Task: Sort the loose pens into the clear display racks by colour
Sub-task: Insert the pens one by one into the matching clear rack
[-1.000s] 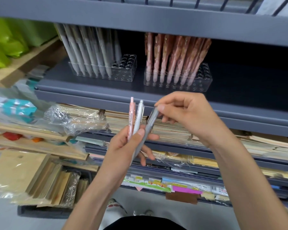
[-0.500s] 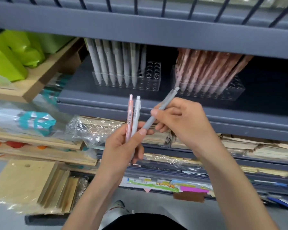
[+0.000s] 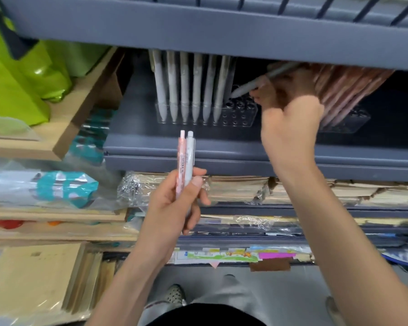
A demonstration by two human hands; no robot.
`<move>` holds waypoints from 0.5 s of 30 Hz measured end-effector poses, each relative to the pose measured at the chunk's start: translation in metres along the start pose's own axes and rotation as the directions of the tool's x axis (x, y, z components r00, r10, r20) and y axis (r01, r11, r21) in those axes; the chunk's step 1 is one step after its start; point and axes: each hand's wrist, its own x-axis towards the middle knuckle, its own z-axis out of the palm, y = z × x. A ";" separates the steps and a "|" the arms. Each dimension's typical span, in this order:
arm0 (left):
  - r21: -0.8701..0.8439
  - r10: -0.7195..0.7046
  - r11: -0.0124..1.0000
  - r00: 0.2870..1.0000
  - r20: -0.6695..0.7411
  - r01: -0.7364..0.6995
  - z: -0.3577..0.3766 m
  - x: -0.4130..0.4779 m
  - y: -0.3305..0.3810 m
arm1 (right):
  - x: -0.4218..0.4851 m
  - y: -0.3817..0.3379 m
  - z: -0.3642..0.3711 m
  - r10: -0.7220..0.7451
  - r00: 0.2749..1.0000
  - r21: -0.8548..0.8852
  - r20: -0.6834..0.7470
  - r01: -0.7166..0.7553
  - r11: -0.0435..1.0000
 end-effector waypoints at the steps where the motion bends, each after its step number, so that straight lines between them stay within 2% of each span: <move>1: -0.012 -0.004 1.000 1.000 0.011 0.004 -0.002 0.000 0.001 | 0.002 -0.001 0.006 -0.038 0.999 -0.002 0.014 0.038 0.999; 3: -0.037 -0.011 0.999 0.999 0.031 0.012 -0.006 -0.001 0.003 | 0.011 0.000 0.016 -0.040 0.997 -0.038 0.072 0.043 0.998; 7: -0.062 -0.036 0.997 0.997 0.070 0.040 -0.012 -0.002 0.006 | 0.036 0.004 0.032 0.055 0.985 -0.171 0.163 -0.026 0.985; 12: -0.087 -0.081 0.992 0.994 0.075 0.088 -0.017 -0.005 0.004 | 0.043 0.007 0.040 0.130 0.976 -0.149 0.174 -0.105 0.983; 15: -0.063 -0.069 0.995 0.996 0.061 0.073 -0.019 -0.004 0.006 | 0.044 0.007 0.041 0.117 0.975 -0.172 0.188 -0.084 0.981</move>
